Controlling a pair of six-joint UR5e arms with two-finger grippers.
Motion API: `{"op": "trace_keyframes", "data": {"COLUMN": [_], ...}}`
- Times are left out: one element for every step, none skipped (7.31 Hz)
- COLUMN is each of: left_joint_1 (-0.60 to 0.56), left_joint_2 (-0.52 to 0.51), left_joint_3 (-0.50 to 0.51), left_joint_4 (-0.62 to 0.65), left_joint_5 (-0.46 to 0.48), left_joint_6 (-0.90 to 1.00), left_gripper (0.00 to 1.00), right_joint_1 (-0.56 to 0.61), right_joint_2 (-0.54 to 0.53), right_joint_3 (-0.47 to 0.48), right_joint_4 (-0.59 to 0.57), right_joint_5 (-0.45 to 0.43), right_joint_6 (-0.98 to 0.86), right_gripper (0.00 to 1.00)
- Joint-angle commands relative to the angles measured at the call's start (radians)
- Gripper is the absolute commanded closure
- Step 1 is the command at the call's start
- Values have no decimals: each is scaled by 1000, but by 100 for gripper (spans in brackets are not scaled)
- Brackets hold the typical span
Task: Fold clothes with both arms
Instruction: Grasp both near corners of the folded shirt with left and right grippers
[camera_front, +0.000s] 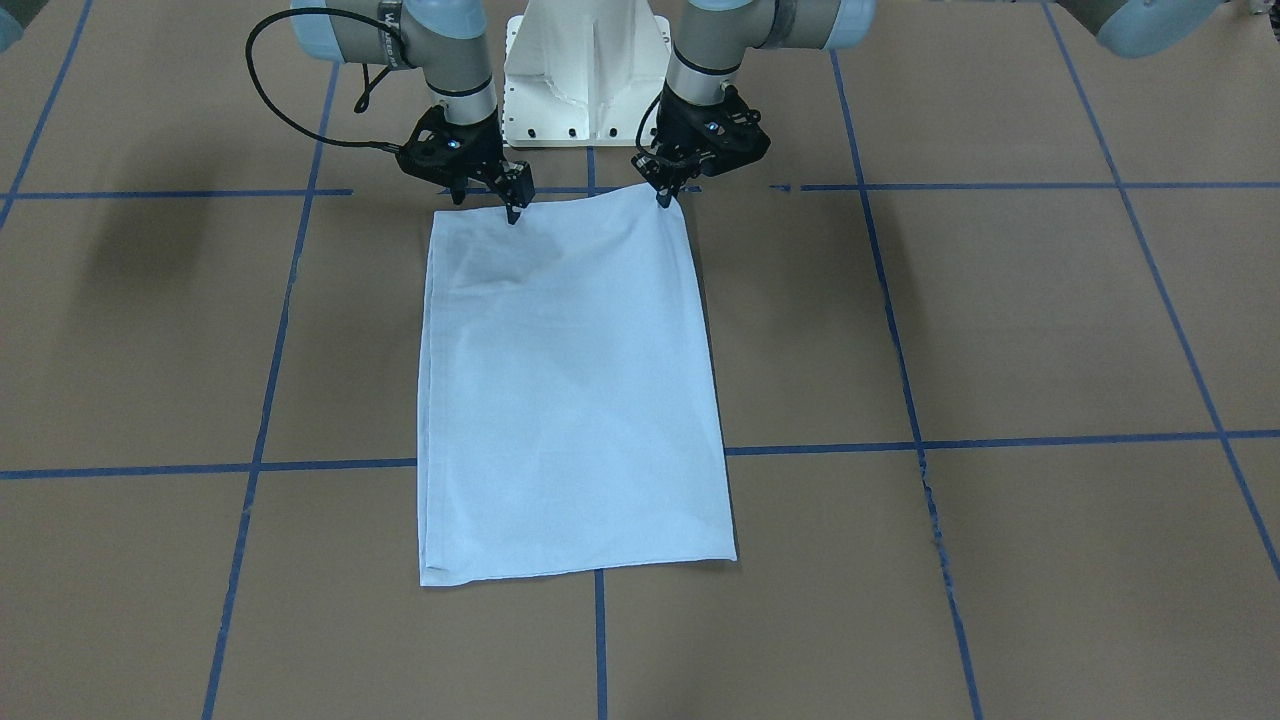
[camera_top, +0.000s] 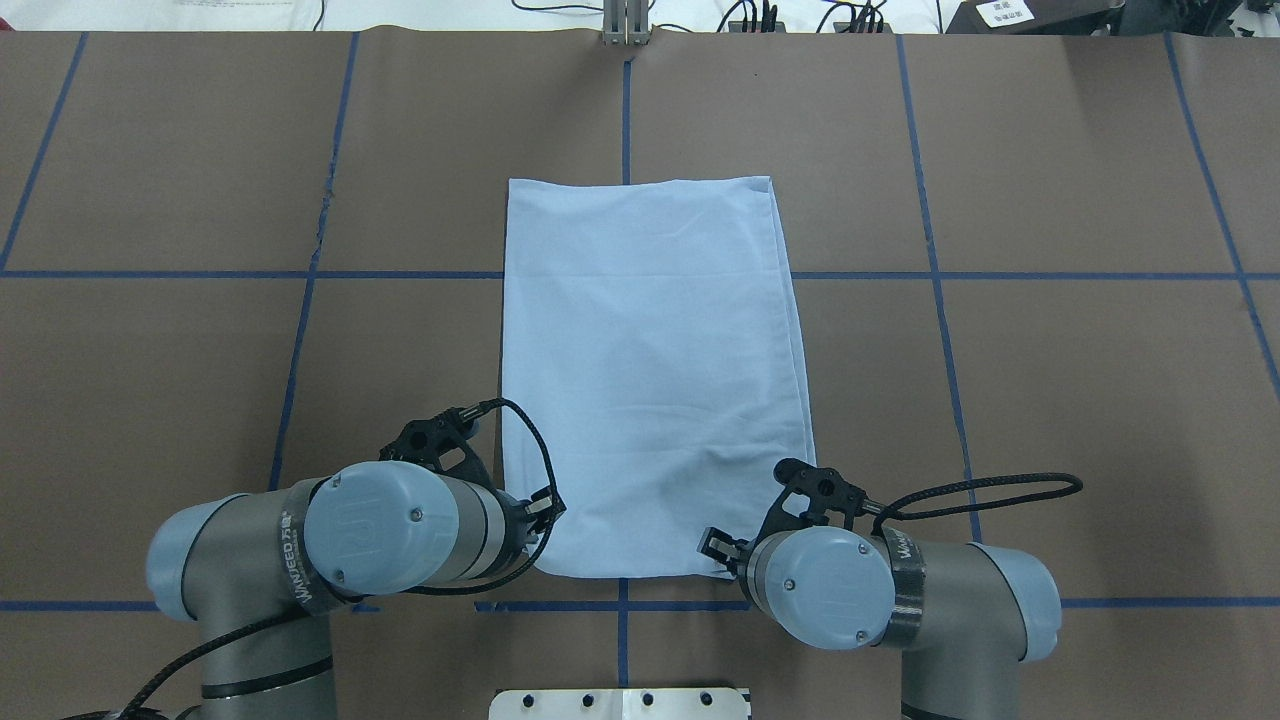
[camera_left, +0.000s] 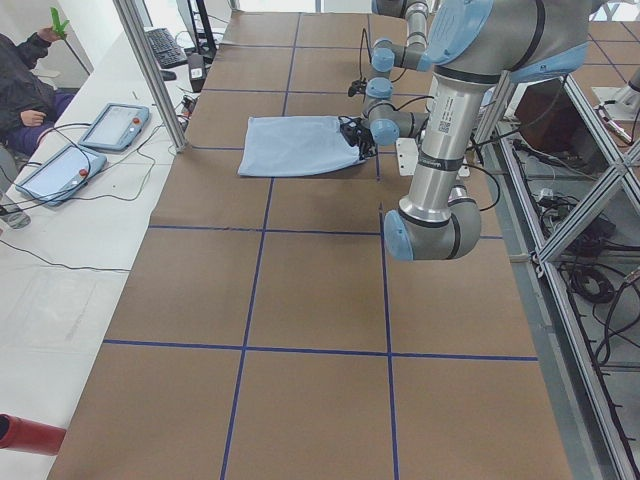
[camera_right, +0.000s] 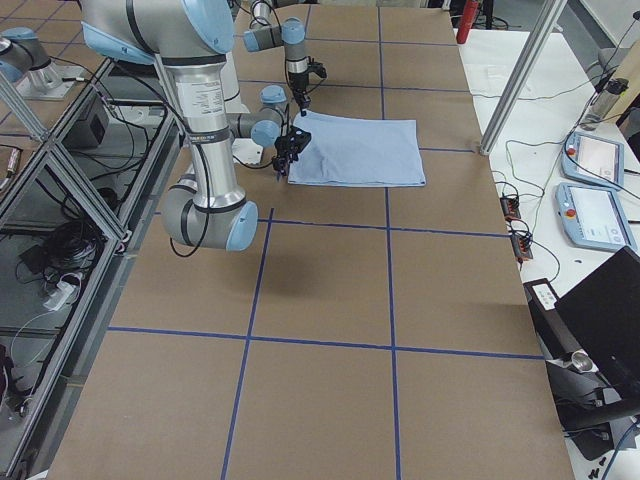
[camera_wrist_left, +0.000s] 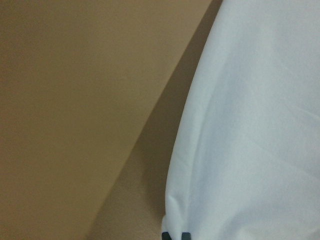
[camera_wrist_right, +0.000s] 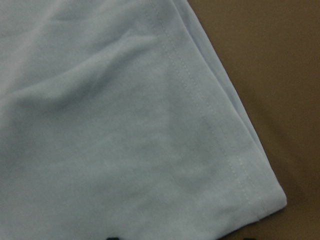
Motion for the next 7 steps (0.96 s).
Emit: {"op": "trace_keyframes", "data": {"left_joint_1": [0,0,0,0,0,3,3], "left_joint_2": [-1,-1,-1,2,1,-1,1], "left_joint_3": [0,0,0,2,2,3,3], "left_joint_4": [-1,-1,-1,-3,-3,-3,-3], "left_joint_5": [0,1,1,1,1,1,1], "left_joint_6": [0,0,0,0,0,0,0], "left_gripper": [100,100,100,100,100,100,100], "right_joint_1": [1,1,4,11,22,33,42], "right_joint_2": [0,2,2,3,18,46,76], "right_joint_3": [1,4,9,16,12,9,10], "right_joint_4": [0,0,0,0,-5,-36,-67], "right_joint_5": [5,7,7,8,8,8,8], "right_joint_6": [-1,-3,-3,-4,-4,-6,-6], "right_gripper": [47,63,78,89,92,100,100]}}
